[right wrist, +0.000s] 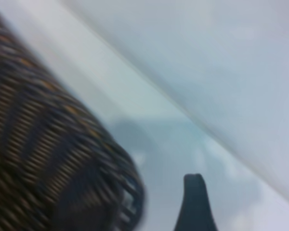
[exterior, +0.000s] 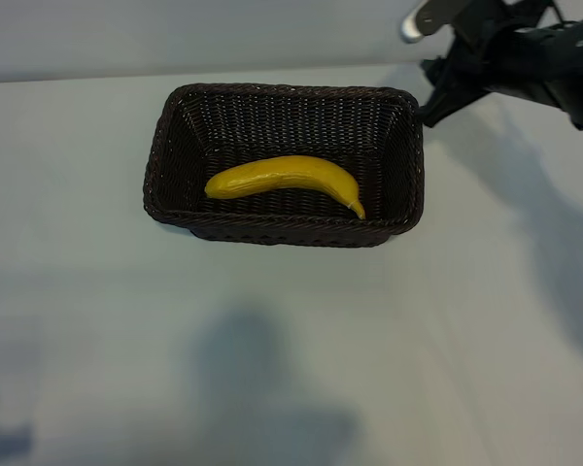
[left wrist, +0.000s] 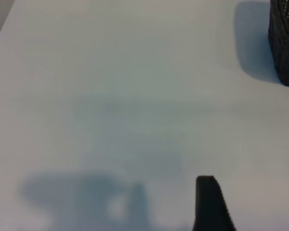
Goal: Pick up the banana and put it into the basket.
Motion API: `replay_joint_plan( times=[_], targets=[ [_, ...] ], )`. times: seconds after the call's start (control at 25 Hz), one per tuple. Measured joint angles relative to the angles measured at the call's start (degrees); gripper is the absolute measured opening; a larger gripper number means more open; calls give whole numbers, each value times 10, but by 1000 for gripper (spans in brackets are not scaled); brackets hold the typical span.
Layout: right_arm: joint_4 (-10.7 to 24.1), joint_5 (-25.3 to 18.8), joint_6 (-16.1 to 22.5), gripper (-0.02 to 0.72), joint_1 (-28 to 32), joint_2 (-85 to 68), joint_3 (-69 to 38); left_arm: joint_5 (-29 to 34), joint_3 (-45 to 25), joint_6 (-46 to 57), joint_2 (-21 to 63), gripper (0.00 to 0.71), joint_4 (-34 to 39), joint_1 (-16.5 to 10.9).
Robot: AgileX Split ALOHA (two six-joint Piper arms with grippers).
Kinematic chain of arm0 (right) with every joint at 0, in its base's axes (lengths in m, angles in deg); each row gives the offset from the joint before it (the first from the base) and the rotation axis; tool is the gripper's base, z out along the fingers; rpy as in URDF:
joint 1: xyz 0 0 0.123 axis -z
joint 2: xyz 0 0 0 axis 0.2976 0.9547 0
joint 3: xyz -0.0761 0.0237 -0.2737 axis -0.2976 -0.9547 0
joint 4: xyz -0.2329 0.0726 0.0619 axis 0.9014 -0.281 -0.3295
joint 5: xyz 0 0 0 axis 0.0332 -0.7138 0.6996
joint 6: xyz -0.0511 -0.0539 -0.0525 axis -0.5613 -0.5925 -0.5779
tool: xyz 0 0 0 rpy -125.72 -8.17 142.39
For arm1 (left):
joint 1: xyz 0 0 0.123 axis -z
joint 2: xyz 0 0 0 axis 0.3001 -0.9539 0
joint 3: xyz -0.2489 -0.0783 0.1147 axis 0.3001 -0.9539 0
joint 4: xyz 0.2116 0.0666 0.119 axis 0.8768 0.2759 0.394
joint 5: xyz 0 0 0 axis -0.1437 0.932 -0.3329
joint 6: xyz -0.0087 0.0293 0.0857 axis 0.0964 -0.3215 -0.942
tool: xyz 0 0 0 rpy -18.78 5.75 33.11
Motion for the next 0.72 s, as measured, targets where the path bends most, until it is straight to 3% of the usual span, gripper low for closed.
replay_joint_plan(
  times=[0.44,0.56,0.72],
  targets=[
    [-100,-8,5,522,91,-14,-7,0,0,-2,0,448,0,0],
    [-134,-35,11,522,123,-25,-7,0,0,-2,0,448,0,0],
    [-132,-137,48,521,168,-30,-7,0,0,-2,0,448,0,0]
  ],
)
